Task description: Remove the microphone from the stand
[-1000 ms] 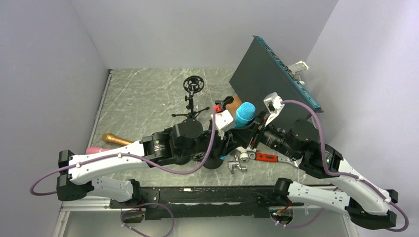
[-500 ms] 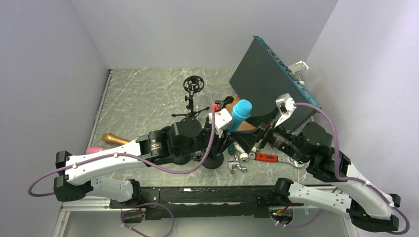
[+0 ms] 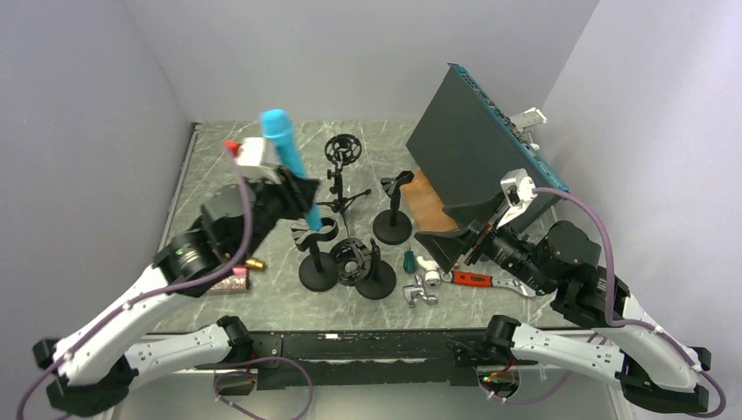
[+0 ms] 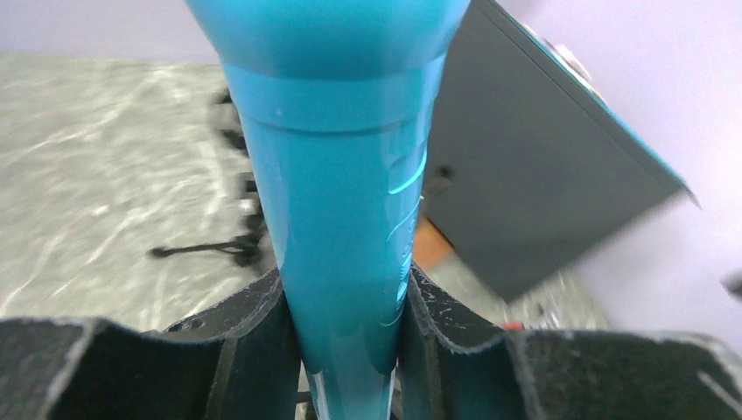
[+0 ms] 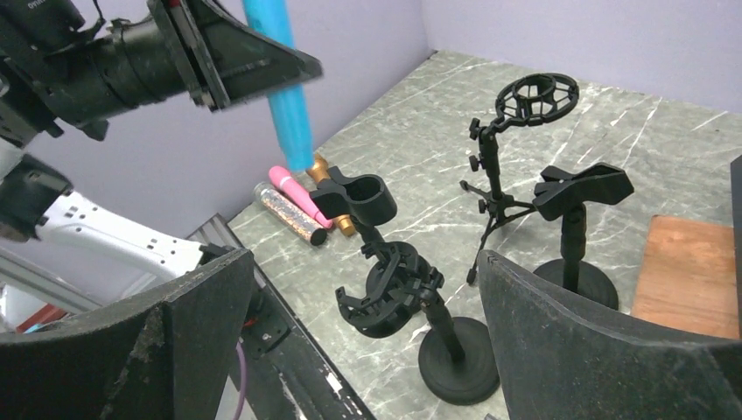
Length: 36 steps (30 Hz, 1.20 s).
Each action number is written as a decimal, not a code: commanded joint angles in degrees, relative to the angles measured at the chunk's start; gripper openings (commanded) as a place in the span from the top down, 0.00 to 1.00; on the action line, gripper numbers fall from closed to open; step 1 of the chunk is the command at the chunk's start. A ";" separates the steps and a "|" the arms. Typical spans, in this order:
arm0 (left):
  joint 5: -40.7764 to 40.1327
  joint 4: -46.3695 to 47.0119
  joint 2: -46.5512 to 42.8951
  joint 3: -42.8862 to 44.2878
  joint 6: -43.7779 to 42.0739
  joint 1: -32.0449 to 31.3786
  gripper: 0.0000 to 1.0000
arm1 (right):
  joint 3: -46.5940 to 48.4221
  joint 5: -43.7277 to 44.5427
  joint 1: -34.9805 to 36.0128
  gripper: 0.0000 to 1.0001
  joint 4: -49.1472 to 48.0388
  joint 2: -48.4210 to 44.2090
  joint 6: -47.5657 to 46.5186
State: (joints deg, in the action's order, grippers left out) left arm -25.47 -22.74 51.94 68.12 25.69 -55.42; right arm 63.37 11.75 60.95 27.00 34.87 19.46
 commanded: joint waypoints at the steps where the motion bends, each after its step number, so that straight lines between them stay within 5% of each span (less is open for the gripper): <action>1: -9.54 -7.82 -6.86 -0.88 16.32 9.76 1.00 | 0.54 1.51 0.30 0.00 -0.64 0.32 -1.48; 6: -15.96 -12.97 -9.31 0.55 22.47 17.81 1.00 | 0.71 2.30 0.29 0.00 -0.55 0.91 -2.45; 15: -14.76 -29.94 -0.04 6.55 35.76 30.07 1.00 | 1.58 3.78 0.31 0.00 -0.10 2.41 -4.61; 22: -0.47 -26.62 4.90 0.30 38.16 46.16 1.00 | 1.70 4.65 0.28 0.00 -0.13 3.79 -6.36; 27: 10.10 -33.90 14.26 1.07 46.38 56.66 1.00 | 2.31 5.47 0.32 0.00 0.01 4.24 -7.75; 36: 12.39 -30.82 25.13 -4.69 54.79 59.58 1.00 | 2.61 6.09 0.26 0.00 -0.27 5.08 -8.66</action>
State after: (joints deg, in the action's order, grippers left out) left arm -14.81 -54.06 76.73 64.64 73.91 3.36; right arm 63.81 16.53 60.95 27.42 39.64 11.99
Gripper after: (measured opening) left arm 0.408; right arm 0.997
